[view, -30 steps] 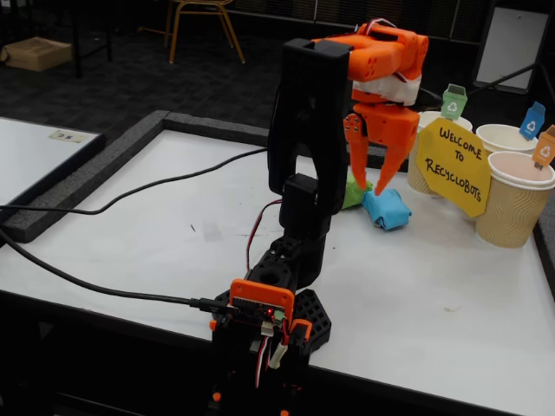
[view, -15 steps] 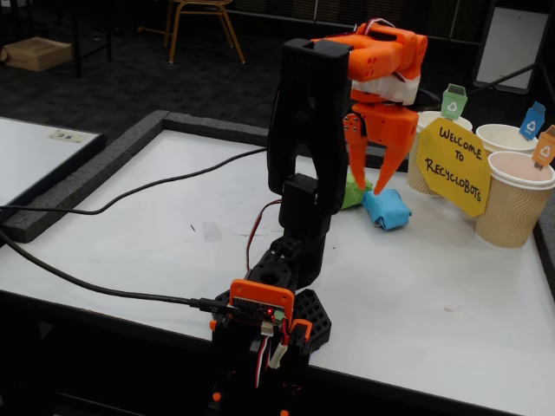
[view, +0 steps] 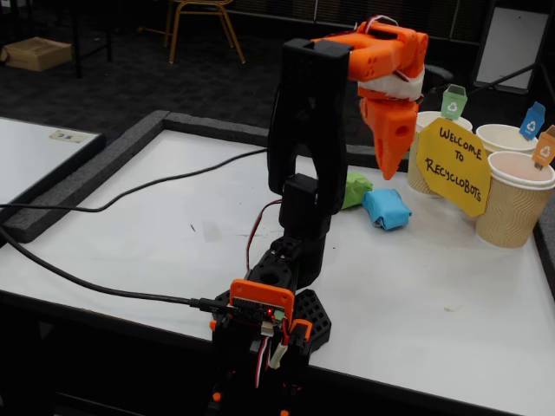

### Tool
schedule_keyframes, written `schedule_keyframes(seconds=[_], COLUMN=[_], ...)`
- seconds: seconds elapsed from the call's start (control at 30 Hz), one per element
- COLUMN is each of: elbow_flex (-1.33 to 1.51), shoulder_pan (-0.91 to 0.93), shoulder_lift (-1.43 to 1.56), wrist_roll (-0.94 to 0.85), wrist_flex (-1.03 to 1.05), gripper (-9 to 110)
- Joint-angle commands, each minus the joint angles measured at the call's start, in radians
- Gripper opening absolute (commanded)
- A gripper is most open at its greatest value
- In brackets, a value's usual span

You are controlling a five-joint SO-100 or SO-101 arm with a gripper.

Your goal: Sort rubbish by color.

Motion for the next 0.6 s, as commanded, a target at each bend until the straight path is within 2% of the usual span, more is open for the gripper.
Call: schedule_keyframes(seconds=[0.0, 0.2, 0.57], elbow_flex=[-0.127, -0.117, -0.075], shoulder_pan=[0.049, 0.135, 0.14], shoulder_lift=[0.063, 0.064, 0.069], wrist_roll=[0.376, 0.716, 1.114], wrist_flex=[-0.026, -0.077, -0.206], gripper=[0, 0, 2])
